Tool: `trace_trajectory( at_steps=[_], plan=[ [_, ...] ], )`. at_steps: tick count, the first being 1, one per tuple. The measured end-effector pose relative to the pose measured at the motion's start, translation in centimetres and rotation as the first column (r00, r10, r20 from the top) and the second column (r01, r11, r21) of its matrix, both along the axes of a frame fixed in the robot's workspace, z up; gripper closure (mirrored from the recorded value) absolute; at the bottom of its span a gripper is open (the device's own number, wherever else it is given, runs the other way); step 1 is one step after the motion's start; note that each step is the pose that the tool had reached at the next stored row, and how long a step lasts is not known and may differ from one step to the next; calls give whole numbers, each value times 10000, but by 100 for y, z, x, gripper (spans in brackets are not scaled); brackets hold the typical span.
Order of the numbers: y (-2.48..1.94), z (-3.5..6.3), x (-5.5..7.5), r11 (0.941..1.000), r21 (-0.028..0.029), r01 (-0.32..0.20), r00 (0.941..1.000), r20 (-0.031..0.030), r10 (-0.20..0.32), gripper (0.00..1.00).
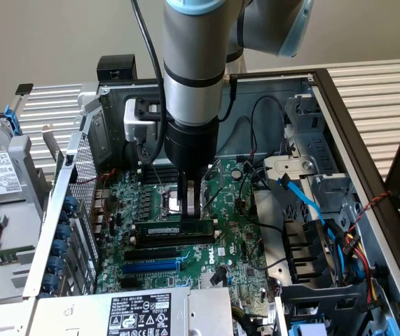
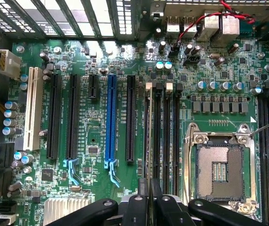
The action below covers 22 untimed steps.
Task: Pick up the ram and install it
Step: 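Insert the ram into the slot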
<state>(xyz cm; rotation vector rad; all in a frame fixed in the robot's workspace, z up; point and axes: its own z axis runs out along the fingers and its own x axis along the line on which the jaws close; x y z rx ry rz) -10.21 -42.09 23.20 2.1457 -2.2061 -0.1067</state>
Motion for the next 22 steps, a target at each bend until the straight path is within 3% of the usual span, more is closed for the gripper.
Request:
trace_trajectory(
  at_steps=[5, 22],
  plan=[
    [0, 0, 0, 10000, 1, -54, 10000, 31, 54, 86],
    [3, -11, -10, 9998, 1, -193, 9998, 30, 193, 86]
  ],
)
